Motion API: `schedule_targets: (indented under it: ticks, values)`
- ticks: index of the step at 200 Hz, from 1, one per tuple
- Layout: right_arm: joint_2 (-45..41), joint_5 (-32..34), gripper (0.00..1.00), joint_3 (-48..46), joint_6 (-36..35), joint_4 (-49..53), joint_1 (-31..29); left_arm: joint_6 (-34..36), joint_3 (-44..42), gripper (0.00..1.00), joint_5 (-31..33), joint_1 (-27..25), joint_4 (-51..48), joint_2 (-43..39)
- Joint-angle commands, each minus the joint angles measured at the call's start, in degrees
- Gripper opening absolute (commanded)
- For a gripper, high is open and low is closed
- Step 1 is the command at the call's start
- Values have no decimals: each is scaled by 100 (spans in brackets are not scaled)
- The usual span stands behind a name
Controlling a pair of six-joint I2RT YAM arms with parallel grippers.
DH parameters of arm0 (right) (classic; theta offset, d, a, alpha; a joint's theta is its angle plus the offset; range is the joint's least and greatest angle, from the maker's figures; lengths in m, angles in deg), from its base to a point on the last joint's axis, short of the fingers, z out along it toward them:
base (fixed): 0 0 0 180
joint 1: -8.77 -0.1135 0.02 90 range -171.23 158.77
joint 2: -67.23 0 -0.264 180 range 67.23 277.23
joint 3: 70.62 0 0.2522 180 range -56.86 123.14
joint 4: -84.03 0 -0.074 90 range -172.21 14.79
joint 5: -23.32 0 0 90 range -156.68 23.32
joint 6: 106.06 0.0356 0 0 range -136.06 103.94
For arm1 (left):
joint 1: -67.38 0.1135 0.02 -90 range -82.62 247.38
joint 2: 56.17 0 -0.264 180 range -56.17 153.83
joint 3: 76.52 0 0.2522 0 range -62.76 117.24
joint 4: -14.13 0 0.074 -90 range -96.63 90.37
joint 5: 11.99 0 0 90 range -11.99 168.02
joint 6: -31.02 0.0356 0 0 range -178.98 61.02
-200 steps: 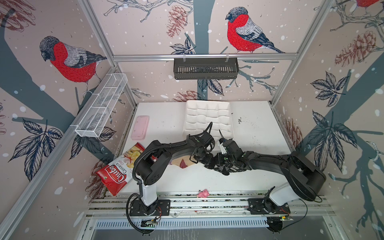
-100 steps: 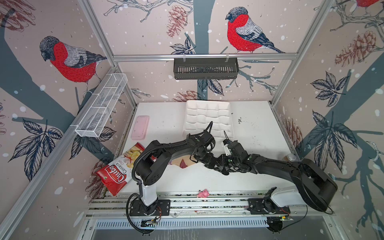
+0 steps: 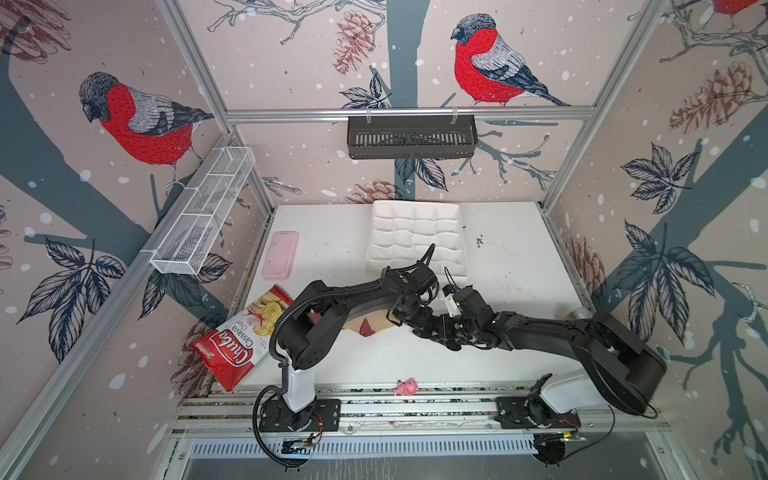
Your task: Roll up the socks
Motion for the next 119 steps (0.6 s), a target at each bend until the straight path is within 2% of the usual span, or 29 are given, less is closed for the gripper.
schedule_targets:
  ticks: [1,53,119]
  values:
    - [133,-99,11,23,58,-329,-2,-76,51,12,6,-18,-157,-9]
    - [300,-118,10,-66,77,-382,66,-19,-10,20,-306,-10,-55,-105]
    - [290,-140,10,-173,68,-389,146,-14,-67,21,-580,60,91,-300]
